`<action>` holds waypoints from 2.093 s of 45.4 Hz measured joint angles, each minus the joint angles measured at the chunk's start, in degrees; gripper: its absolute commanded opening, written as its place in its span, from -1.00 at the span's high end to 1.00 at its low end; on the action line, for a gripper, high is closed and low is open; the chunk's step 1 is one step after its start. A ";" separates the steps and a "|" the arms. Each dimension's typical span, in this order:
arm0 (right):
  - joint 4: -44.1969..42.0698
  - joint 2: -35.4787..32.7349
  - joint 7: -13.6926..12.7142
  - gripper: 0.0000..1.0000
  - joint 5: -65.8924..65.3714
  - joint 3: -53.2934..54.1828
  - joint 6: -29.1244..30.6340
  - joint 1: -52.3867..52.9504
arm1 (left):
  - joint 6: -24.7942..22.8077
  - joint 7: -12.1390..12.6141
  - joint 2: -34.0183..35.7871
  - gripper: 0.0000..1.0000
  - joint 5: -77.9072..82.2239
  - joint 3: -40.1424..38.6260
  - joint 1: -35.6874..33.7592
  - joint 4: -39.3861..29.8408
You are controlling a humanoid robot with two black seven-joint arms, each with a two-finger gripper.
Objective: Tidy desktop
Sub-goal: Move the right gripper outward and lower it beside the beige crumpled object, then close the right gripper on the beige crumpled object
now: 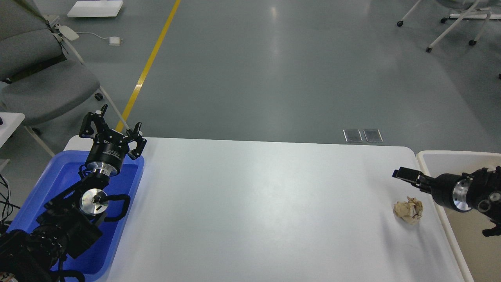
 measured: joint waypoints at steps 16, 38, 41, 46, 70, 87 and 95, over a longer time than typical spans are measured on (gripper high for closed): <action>-1.09 1.47 0.31 -1.00 -2.59 -11.96 -10.42 0.33 | 0.00 0.00 -0.01 -1.00 0.00 0.00 0.00 0.00; -8.86 8.49 1.36 -1.00 -2.78 -14.62 -15.28 -1.66 | -0.08 -0.01 -0.08 -1.00 0.00 0.00 0.00 0.00; -10.64 9.64 1.68 -1.00 -2.70 -14.72 -15.62 -2.01 | -0.08 -0.01 -0.08 -1.00 0.00 0.00 0.00 0.00; -13.16 11.24 1.98 -1.00 -2.59 -14.81 -16.03 -2.38 | -0.08 -0.01 -0.08 -1.00 0.00 0.00 0.00 0.00; -19.13 14.54 4.41 -0.81 -2.39 -15.42 -17.73 -4.54 | -0.05 -0.01 -0.03 -1.00 0.00 0.00 0.00 0.00; -22.23 16.28 5.70 1.00 -2.26 -18.28 -19.21 -5.40 | -0.05 -0.01 -0.08 -1.00 0.00 0.00 0.00 0.00; -22.78 16.48 6.12 1.00 -2.23 -18.84 -19.39 -5.70 | -0.06 -0.01 -0.08 -1.00 0.00 0.00 0.00 0.00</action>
